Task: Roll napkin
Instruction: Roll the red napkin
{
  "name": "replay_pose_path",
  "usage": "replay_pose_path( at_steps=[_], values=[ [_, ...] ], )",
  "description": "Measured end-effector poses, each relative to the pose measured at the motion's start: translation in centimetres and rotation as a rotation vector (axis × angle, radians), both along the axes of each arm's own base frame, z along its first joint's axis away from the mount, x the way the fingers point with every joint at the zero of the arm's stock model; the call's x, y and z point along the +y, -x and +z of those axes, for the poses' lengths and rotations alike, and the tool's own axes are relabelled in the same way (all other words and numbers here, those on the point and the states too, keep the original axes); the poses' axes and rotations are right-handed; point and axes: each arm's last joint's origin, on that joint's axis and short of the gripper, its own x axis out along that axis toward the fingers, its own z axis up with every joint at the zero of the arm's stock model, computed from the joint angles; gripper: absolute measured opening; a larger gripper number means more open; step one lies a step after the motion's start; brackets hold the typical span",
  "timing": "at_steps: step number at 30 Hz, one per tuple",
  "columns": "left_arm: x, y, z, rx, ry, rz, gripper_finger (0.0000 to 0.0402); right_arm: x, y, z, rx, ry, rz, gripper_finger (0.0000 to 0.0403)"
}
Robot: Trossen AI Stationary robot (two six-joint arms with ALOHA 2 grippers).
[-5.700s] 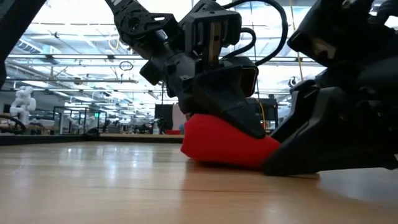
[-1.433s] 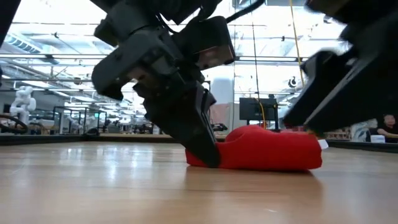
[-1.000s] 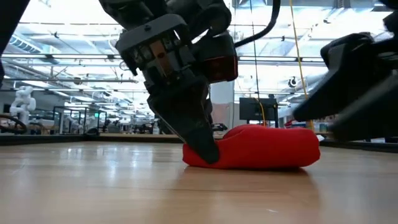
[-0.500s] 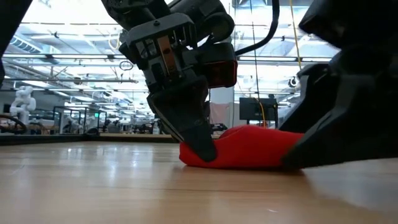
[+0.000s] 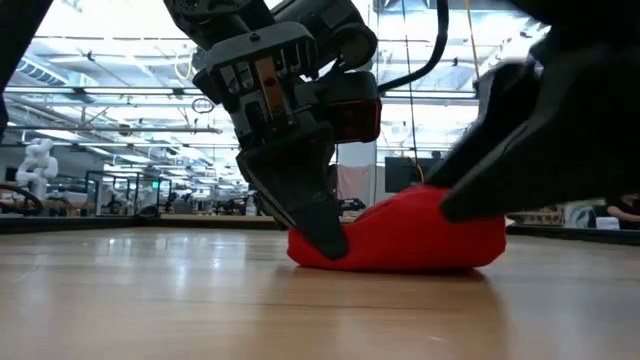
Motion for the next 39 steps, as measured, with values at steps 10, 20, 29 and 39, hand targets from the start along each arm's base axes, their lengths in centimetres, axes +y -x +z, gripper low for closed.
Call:
replay_pose_path(
  at_steps=[10,20,29,39],
  values=[
    [0.0,-0.1,0.1,0.026,0.038,0.045,0.0018,2.0,0.4,0.6,-0.001,0.087,0.099,0.0232],
    [0.0,-0.1,0.1,0.026,0.041,0.044,0.0018,0.6,-0.7,-2.6,0.073,0.048,-0.002,0.0226],
    [0.2,-0.1,0.0,0.027,0.043,0.046,0.0018,0.4,-0.9,-2.5,0.064,0.098,-0.004,0.0226],
    [0.2,-0.1,0.0,0.027,0.044,0.046,0.0018,0.1,-1.0,-2.5,0.050,0.103,-0.046,0.0226]
  ],
)
